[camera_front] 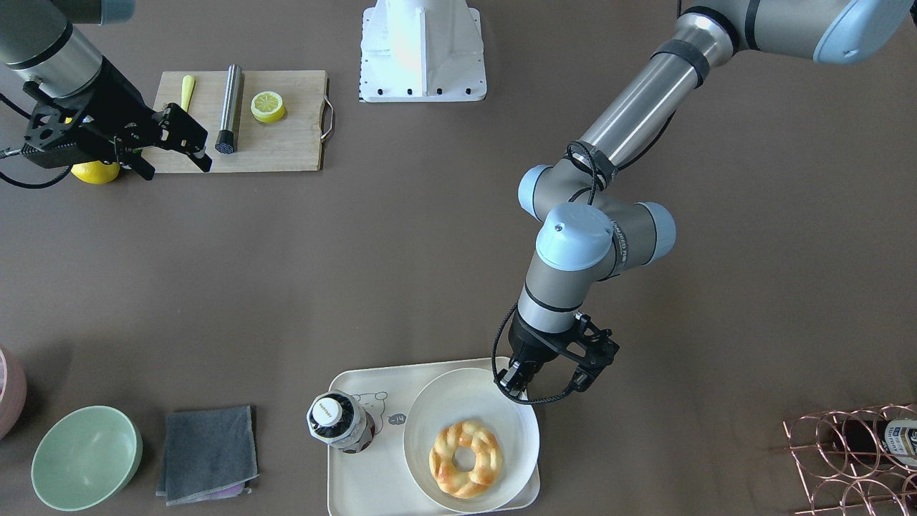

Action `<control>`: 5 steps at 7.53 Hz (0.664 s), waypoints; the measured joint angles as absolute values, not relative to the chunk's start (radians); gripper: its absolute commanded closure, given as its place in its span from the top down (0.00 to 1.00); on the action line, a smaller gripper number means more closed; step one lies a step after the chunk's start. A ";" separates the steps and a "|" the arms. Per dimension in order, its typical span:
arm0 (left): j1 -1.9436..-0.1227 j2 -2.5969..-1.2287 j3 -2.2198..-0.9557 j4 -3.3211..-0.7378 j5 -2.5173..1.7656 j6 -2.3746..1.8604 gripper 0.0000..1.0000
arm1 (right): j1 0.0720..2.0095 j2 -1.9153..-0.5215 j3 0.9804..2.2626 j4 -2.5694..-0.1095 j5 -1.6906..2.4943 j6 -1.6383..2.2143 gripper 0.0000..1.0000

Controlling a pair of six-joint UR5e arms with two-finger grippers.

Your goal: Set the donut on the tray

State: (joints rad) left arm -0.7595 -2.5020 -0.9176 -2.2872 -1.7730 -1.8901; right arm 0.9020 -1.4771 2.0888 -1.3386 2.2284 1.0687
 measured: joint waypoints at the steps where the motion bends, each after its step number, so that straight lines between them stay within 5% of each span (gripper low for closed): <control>1: -0.757 -2.511 -0.902 -2.296 -1.772 -1.902 0.00 | 0.936 -1.484 2.072 -1.340 2.253 1.046 1.00; 2: -0.756 -2.514 -0.897 -2.299 -1.772 -1.910 0.51 | 0.960 -1.491 2.057 -1.338 2.273 1.015 1.00; 3: -0.755 -2.515 -0.896 -2.300 -1.773 -1.913 0.84 | 0.975 -1.499 2.049 -1.336 2.284 0.988 1.00; 5: -0.755 -2.508 -0.921 -2.297 -1.781 -1.845 0.82 | 0.990 -1.509 2.050 -1.333 2.289 0.967 1.00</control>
State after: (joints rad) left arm -0.7548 -2.5083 -0.9211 -2.2969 -1.7814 -1.8452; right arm 0.9901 -1.5088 2.0501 -1.3330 2.2890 0.9670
